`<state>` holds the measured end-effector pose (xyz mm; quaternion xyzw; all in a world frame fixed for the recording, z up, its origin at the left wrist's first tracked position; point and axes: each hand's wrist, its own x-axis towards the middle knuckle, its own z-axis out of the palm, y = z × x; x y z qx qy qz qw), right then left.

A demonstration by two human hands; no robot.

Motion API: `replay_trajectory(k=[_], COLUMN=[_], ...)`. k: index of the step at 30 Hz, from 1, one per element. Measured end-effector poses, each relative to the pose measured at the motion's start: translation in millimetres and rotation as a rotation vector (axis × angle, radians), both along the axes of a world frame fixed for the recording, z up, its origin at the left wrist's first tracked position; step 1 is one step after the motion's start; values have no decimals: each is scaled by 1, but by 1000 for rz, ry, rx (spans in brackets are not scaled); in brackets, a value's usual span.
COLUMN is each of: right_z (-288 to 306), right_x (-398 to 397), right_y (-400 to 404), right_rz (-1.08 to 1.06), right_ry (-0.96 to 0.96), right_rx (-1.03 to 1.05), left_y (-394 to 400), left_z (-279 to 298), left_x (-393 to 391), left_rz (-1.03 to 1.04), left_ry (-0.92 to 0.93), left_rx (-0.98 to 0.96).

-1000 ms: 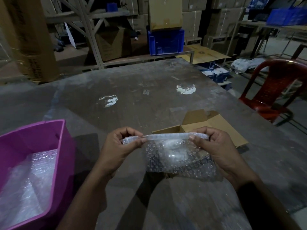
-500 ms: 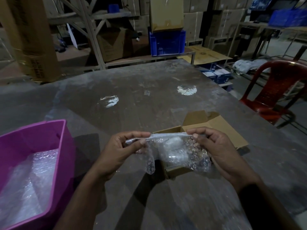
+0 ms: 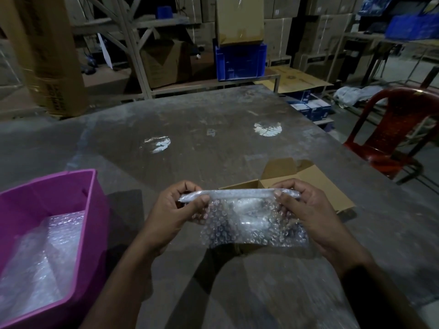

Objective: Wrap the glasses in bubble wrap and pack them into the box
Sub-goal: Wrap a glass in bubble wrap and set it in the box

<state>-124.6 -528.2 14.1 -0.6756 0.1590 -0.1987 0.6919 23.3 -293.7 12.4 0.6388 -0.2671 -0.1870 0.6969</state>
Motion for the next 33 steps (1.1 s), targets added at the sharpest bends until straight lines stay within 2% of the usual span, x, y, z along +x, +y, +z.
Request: replay_trajectory(k=[6,12,20,24,29,33], right_z=[-2,-8,-7,-7,-10,-12], right_x=[-2,-7,-8,-12,-15,-18], right_y=[-2,-4,-8,-11,-12,-21], right_rz=[29,59,48,53,81,129], right_ry=[-19,2,-30,-1,17,-1], right_rx=[48,57,34,4,21,41], left_y=[4,11,0,-1,-6,-8], left_z=[-3,-8,-9,-8,-11,-10], left_x=[-1,2,-5,-7,-13,-20], left_rz=[-38,-103,-12,-29,-142,-142], left_ry=[26,-58,-48,-113,-19,-45], left_rx=[21,46,30,145,179,191])
